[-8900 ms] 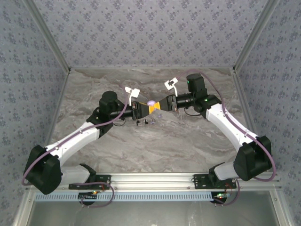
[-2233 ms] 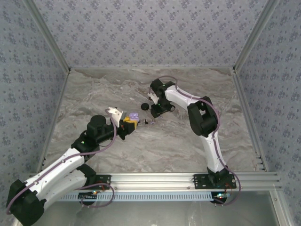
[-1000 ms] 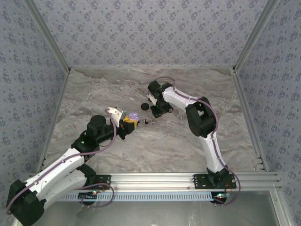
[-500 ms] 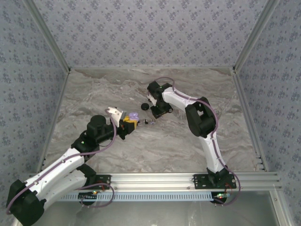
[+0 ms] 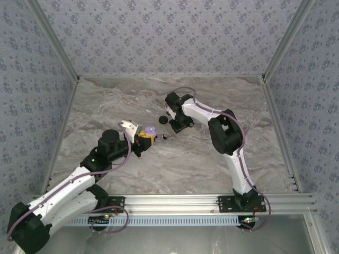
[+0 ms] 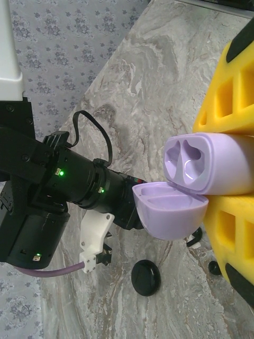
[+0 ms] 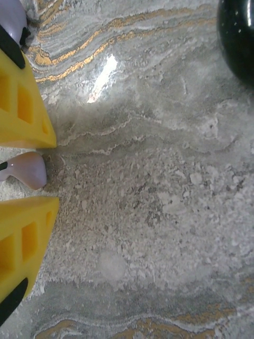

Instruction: Insert the wireless bluetooth earbuds into the charging case

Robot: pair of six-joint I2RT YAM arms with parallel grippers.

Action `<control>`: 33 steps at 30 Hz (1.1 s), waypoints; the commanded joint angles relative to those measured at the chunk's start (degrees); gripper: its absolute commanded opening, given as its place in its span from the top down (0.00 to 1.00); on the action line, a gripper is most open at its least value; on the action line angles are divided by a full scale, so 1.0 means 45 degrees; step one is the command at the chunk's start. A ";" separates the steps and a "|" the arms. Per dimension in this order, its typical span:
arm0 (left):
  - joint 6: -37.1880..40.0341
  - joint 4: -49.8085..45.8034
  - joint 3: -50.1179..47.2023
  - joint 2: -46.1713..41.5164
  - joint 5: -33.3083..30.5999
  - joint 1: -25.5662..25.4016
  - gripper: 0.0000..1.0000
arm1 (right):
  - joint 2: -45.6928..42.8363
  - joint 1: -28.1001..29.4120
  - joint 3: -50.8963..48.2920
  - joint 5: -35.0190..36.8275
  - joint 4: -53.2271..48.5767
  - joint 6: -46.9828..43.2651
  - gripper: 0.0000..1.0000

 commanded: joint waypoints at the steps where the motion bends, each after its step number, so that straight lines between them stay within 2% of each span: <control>1: -0.0143 0.0100 -0.0009 -0.0352 -0.0087 0.0036 0.74 | 0.0813 0.0103 -0.0344 -0.0360 -0.0091 0.0242 0.74; 11: -0.0157 0.0075 -0.0029 -0.0409 -0.0021 0.0045 0.74 | 0.0237 -0.0306 -0.0561 -0.0647 0.0097 0.0795 0.77; 24: -0.0281 0.0370 0.0087 0.0129 0.0057 0.0036 0.74 | -0.1310 -0.1859 -0.2152 -0.3107 0.1382 0.1466 0.77; 33: -0.0467 0.0752 0.0273 0.0933 0.0109 -0.0059 0.74 | -0.1893 -0.2564 -0.3012 -0.3932 0.1998 0.1868 0.77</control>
